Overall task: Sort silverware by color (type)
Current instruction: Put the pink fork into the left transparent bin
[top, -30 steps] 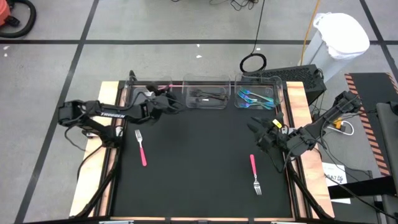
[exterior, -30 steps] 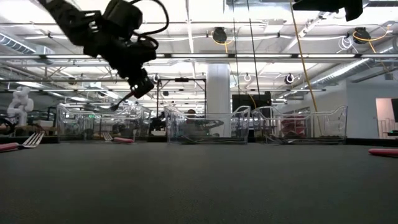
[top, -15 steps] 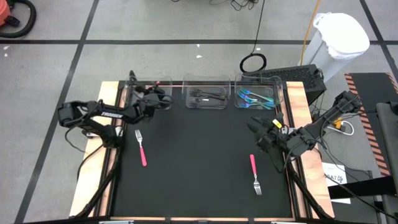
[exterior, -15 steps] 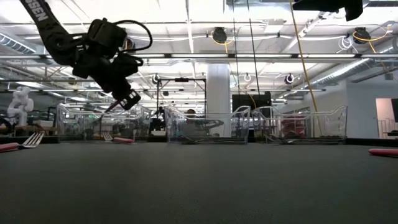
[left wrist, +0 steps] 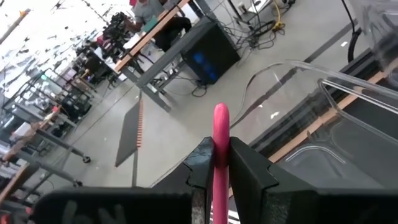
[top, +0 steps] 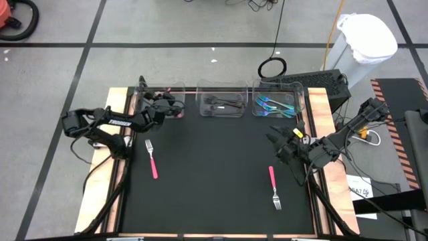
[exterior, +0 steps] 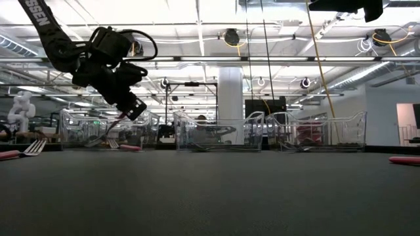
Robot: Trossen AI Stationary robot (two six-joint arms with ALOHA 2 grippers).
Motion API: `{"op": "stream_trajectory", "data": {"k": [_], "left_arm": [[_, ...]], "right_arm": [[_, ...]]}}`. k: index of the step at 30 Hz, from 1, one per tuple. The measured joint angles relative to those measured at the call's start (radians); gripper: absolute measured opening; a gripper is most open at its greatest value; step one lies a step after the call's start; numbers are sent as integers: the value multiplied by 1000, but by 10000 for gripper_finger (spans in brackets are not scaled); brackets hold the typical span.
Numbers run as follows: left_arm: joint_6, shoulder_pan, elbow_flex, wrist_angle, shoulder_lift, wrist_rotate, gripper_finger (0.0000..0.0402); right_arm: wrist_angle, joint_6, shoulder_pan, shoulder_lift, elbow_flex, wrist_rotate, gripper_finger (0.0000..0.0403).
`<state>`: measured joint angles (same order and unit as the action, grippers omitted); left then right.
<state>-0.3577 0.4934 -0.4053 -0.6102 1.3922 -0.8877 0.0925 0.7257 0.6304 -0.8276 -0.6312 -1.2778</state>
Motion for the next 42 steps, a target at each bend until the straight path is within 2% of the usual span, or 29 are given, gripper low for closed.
{"op": "stream_trajectory", "data": {"k": [7, 15, 29, 35, 42], "left_arm": [[24, 0, 0, 32, 0, -11, 47], [165, 1, 0, 169, 0, -4, 57], [220, 0, 0, 140, 0, -22, 228], [221, -34, 0, 55, 0, -30, 270], [221, -59, -1, 28, 0, -49, 298]], "right_arm": [[0, 0, 0, 0, 0, 0, 167], [0, 0, 0, 0, 0, 0, 167], [0, 0, 0, 0, 0, 0, 167], [0, 0, 0, 0, 0, 0, 167], [0, -7, 0, 0, 0, 0, 167]]}}
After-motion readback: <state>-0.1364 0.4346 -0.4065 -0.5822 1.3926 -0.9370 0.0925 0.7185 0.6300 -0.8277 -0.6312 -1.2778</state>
